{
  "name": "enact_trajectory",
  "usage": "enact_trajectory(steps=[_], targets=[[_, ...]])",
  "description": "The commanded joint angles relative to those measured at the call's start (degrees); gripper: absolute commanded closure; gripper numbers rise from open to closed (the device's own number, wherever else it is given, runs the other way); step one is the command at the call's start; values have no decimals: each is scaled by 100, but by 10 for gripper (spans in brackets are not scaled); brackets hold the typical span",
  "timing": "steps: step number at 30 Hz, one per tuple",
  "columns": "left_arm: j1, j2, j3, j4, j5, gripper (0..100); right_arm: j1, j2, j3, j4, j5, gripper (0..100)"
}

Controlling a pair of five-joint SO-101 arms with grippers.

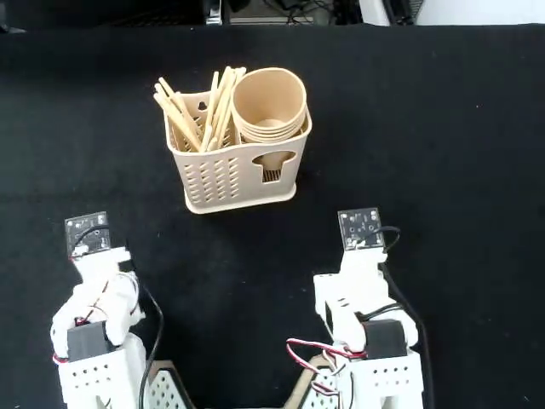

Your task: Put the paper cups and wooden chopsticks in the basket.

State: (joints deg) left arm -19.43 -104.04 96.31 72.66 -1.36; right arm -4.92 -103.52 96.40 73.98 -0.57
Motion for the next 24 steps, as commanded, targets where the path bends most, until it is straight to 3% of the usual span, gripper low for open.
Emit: enact_trajectory(steps=[1, 10, 24], targets=[[-75, -70, 101, 44, 44, 970, 105, -435, 13, 44, -44, 983], [664, -70, 101, 44, 44, 970, 114, -435, 13, 44, -44, 983], [620, -62, 101, 44, 44, 970, 97, -426, 13, 44, -35, 983]])
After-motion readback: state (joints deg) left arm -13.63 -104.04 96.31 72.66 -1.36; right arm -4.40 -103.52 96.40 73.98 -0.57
